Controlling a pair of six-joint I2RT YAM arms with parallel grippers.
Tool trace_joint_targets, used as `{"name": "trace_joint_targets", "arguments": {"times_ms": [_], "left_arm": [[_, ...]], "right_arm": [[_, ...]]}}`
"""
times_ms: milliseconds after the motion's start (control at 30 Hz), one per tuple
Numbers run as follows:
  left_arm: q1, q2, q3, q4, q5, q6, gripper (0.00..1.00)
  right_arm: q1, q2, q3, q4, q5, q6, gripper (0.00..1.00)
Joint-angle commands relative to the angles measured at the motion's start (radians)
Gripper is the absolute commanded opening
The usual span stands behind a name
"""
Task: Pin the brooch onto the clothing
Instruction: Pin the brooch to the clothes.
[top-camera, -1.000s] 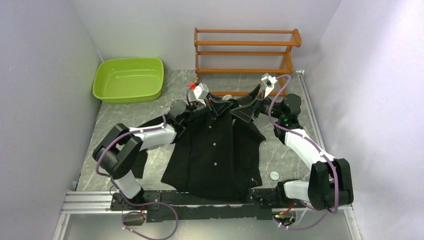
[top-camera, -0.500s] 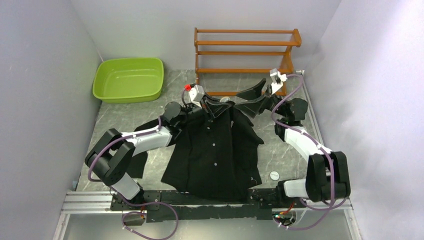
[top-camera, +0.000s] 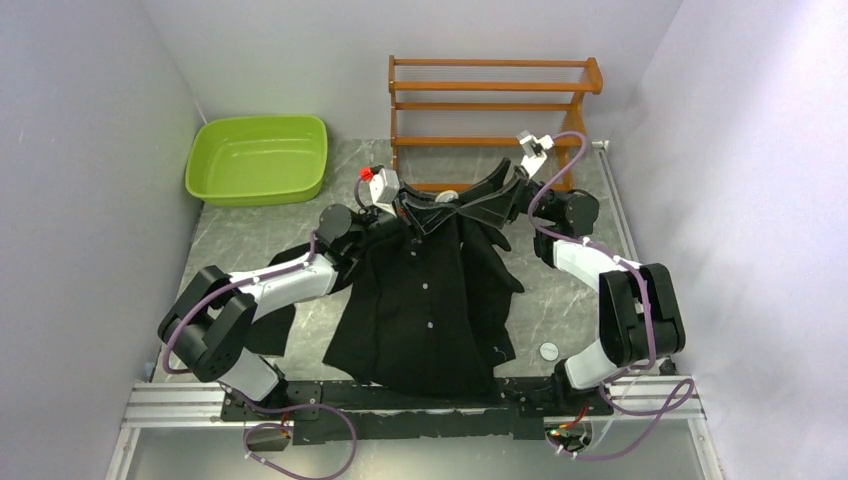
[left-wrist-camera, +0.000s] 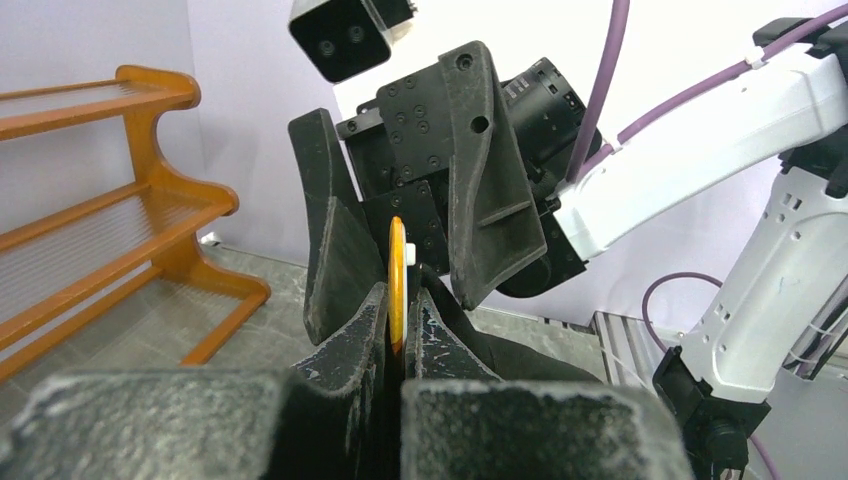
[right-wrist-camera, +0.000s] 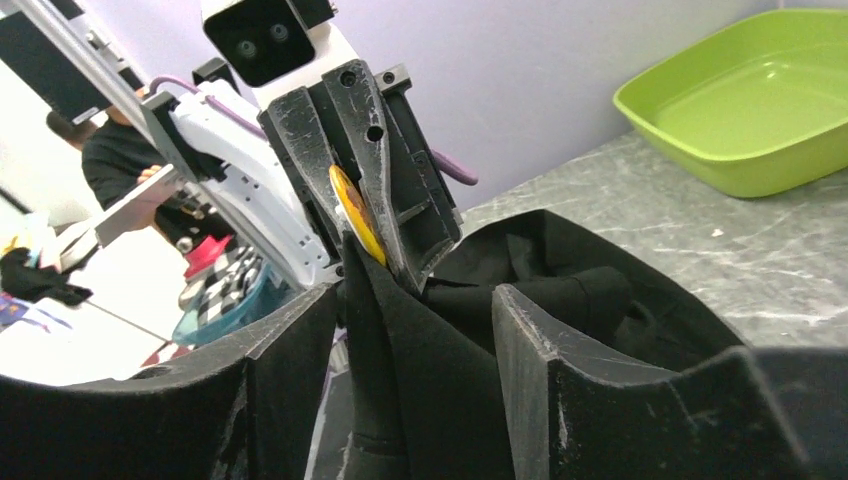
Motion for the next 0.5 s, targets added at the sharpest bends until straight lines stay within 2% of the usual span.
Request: {"name": "trace_joint_targets", "arguments": {"times_ms": [0, 300, 400, 467], "left_arm": [[-0.002, -0.033, 0.007, 0.066, 0.022, -0.016, 0.03], [-0.001, -0.041, -0.002, 0.065, 0.02, -0.007, 0.03], [-0.002, -0.049, -0.008, 0.05, 0.015, 0.007, 0.03], [-0.002, -0.056, -0.012, 0.047, 0.006, 0.016, 0.03]], "right_arm": [[0.031, 0.027, 0.06, 0.227, -0.025, 0.06, 0.57], [0.044, 0.03, 0.07, 0.227, -0.024, 0.062, 0.56], [0.042, 0.019, 0.058, 0.227, -0.014, 0.059, 0.67], [0.039, 0.011, 0.053, 0.227, -0.006, 0.059, 0.7]]}}
